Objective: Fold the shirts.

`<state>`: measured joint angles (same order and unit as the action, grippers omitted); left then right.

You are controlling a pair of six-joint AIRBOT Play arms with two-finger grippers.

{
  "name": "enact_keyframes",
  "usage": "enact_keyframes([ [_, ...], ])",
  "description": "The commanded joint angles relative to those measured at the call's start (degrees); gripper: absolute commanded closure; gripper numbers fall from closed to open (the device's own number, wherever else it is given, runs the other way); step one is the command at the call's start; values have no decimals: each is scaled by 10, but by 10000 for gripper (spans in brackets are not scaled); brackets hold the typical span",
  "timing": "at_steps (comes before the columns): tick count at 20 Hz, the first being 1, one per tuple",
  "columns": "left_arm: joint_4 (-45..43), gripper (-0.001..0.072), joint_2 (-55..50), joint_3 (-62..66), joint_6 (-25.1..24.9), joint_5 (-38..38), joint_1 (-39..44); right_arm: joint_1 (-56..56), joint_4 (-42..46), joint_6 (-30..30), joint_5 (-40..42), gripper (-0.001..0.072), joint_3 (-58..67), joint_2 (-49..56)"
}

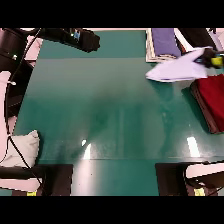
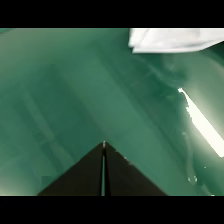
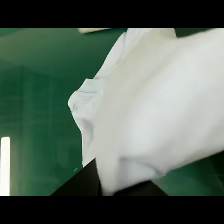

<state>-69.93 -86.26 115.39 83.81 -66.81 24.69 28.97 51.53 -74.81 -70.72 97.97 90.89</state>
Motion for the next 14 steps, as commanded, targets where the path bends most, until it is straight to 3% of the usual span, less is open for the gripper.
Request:
enact_keyframes([
  [1, 7, 685, 0, 0, 4, 3, 3, 98, 5, -2, 20, 695, 1, -12],
  [6, 10, 685, 0, 0, 17, 3, 3, 124, 4, 4, 99, 696, 2, -12],
  [10, 10, 684, 0, 0, 17, -3, 3, 122, -73, 62, 156, 696, 21, -12],
  [14, 10, 685, 0, 0, 17, -12, 3, 122, -74, 106, 148, 696, 105, -12],
])
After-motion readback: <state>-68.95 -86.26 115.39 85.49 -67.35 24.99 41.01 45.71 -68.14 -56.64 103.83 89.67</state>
